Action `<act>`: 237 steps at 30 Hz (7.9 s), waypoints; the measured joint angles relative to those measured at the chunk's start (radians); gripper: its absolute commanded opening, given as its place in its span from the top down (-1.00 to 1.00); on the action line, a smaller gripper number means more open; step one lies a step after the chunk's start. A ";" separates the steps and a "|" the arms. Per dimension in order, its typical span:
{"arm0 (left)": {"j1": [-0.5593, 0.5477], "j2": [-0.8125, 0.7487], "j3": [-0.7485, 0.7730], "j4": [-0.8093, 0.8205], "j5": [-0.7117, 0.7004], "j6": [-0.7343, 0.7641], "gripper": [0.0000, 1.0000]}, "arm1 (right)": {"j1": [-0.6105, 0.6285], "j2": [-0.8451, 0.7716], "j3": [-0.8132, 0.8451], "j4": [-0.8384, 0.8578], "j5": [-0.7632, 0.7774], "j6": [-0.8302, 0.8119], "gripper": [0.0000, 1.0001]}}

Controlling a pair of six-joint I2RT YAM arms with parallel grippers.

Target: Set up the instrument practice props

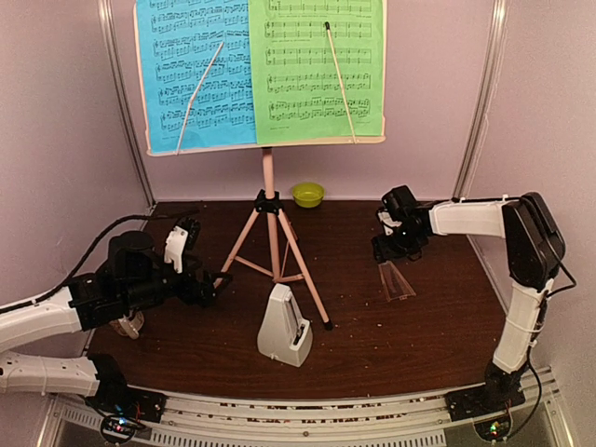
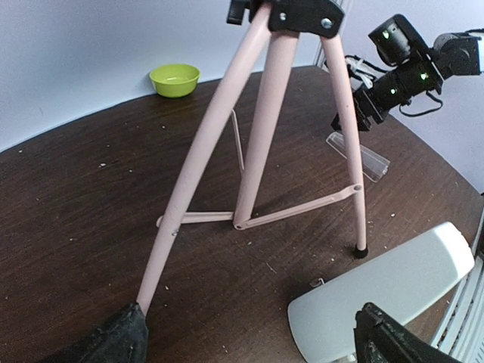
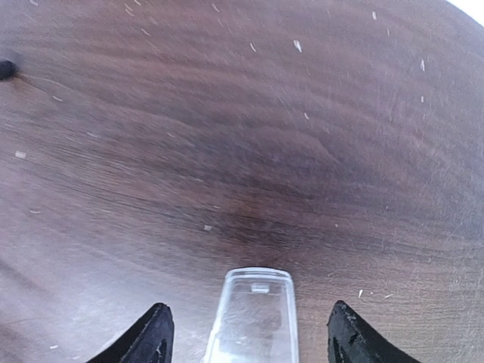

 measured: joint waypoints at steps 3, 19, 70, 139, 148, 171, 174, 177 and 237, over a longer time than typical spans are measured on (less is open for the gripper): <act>-0.032 -0.004 -0.013 0.003 0.003 0.003 -0.95 | 0.000 -0.058 -0.017 0.020 -0.038 -0.002 -0.45; -0.201 0.123 -0.213 0.195 -0.061 -0.139 -0.18 | 0.298 -0.486 -0.397 0.290 -0.183 0.048 0.34; -0.264 0.442 -0.151 0.380 0.048 -0.256 0.56 | 0.652 -0.208 -0.423 0.532 -0.123 0.203 0.79; -0.179 0.353 -0.131 0.335 0.024 -0.167 0.07 | 0.848 -0.361 -0.490 0.743 0.101 0.299 -0.30; -0.179 0.262 -0.161 0.332 -0.016 -0.180 -0.37 | 0.867 -0.360 -0.481 0.726 0.140 0.323 -0.35; -0.179 0.079 -0.202 0.244 -0.114 -0.219 -0.56 | 0.936 -0.319 -0.327 0.642 0.296 0.321 -0.69; -0.179 0.062 -0.202 0.239 -0.120 -0.219 -0.57 | 0.936 -0.317 -0.312 0.613 0.344 0.322 -0.67; -0.179 0.046 -0.202 0.220 -0.131 -0.218 -0.58 | 0.936 -0.317 -0.313 0.568 0.388 0.324 -0.66; 0.122 -0.267 0.107 -0.401 -0.037 -0.227 -0.96 | 0.388 -1.273 -0.787 0.194 0.111 0.360 -1.00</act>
